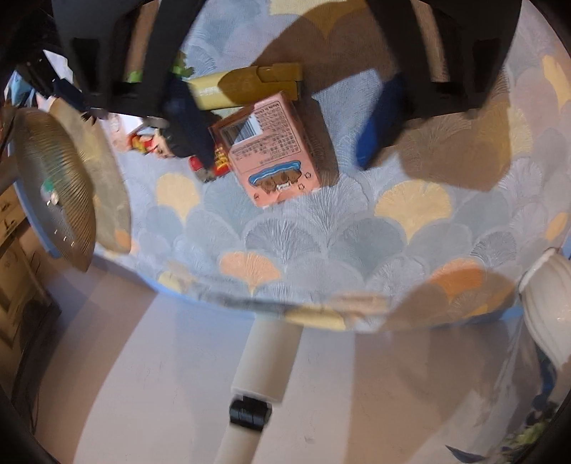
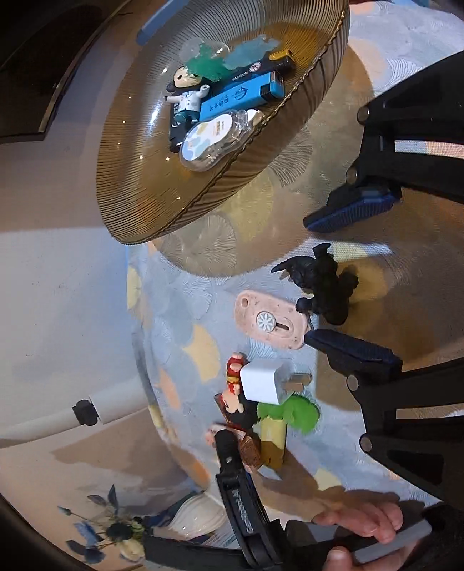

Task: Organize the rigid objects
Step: 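Grasp the black dragon figure with the right gripper while the left grasps the pink box, then lift the black dragon figure with the right gripper while the left lifts the pink box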

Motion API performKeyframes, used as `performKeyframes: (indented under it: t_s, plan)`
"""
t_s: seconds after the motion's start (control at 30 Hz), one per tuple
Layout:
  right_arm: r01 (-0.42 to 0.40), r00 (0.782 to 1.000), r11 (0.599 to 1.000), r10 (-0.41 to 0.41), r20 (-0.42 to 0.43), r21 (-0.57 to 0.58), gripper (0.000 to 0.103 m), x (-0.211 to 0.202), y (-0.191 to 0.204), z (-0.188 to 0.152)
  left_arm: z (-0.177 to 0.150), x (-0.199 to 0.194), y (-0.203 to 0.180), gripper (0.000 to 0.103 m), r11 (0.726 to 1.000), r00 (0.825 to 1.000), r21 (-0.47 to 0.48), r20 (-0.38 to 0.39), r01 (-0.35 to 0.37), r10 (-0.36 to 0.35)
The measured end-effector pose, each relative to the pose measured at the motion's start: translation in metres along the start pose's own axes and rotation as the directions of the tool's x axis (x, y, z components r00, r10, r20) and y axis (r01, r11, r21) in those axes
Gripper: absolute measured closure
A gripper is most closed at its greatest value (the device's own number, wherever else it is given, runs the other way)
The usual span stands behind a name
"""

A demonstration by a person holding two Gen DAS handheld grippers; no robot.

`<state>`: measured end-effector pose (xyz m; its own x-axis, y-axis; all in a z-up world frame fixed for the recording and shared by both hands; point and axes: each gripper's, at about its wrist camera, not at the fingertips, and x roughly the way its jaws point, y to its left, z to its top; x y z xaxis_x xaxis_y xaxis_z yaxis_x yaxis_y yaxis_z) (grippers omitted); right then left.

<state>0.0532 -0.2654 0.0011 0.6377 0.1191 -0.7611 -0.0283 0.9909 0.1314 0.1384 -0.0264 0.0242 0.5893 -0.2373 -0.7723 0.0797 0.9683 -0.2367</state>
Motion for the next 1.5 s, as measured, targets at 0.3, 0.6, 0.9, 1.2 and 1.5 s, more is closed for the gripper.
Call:
performKeyframes:
  t_s: [0.3,0.6,0.9,1.2,1.5]
  plan:
    - [-0.084,0.992,0.996,0.086,0.09,-0.023,0.061,-0.026,0.002,-0.01,-0.007,-0.003,0.009,0.067,0.998,0.998,0.0,-0.009,0.057,-0.057]
    - [-0.166,0.98,0.985,0.17,0.098,-0.05,0.061,-0.058,0.009,-0.044,-0.068,-0.072,0.019,0.082,0.996,0.997,0.045,-0.005,0.075,-0.074]
    - [-0.194,0.979,0.98,0.196,0.062,-0.04,0.061,-0.055,0.005,-0.048,-0.115,-0.088,0.027,0.016,0.995,0.998,0.074,-0.018,-0.064,0.065]
    - [-0.198,0.979,0.979,0.199,0.045,-0.041,0.061,-0.052,0.008,-0.047,-0.09,-0.089,-0.02,0.016,0.96,0.995,0.263,0.043,-0.098,0.09]
    - [-0.225,0.972,0.972,0.228,0.054,-0.06,0.061,-0.052,0.008,-0.046,-0.093,-0.086,0.027,0.018,0.976,0.984,0.127,0.038,-0.176,0.172]
